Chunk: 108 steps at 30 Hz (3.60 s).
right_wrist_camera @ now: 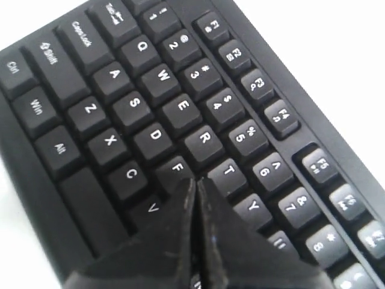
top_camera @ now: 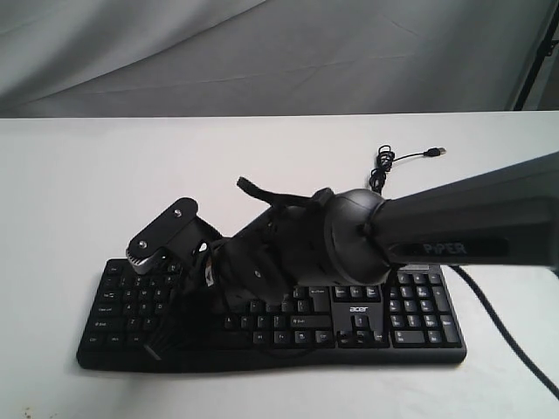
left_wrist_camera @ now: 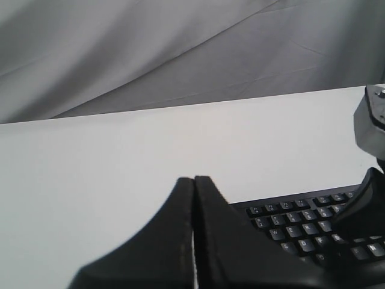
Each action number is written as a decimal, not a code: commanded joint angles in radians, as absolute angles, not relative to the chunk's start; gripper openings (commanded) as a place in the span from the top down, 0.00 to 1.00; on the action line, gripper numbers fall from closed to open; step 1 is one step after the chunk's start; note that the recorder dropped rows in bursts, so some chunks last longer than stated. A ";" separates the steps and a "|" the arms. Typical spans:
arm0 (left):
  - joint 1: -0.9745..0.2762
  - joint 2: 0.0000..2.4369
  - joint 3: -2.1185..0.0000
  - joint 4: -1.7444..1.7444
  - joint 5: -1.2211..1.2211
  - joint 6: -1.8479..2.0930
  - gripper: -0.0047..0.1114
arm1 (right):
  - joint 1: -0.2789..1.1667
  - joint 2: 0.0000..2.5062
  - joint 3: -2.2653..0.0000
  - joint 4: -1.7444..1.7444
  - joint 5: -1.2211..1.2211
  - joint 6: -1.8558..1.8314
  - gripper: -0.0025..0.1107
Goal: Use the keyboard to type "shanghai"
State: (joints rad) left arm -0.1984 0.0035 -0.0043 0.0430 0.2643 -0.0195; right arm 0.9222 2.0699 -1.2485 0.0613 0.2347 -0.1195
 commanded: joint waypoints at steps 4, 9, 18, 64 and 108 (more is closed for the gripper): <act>-0.202 0.000 0.000 0.044 0.259 -0.022 0.96 | 0.922 1.991 -1.230 0.041 0.272 -0.131 0.98; -0.202 0.000 0.000 0.044 0.259 -0.022 0.96 | 0.916 1.993 -1.198 0.041 0.258 -0.127 0.98; -0.202 0.000 0.000 0.044 0.259 -0.022 0.96 | 0.916 1.993 -1.193 0.044 0.240 -0.127 0.98; -0.202 0.000 0.000 0.044 0.259 -0.022 0.96 | 0.886 2.032 -1.154 0.044 0.123 -0.127 0.98; -0.202 0.000 0.000 0.044 0.259 -0.022 0.96 | 0.909 2.066 -1.154 0.044 0.135 -0.129 0.98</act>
State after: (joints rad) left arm -0.1984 0.0035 -0.0043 0.0430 0.2643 -0.0195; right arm 0.9071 2.0628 -1.1561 0.0525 0.1122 -0.1214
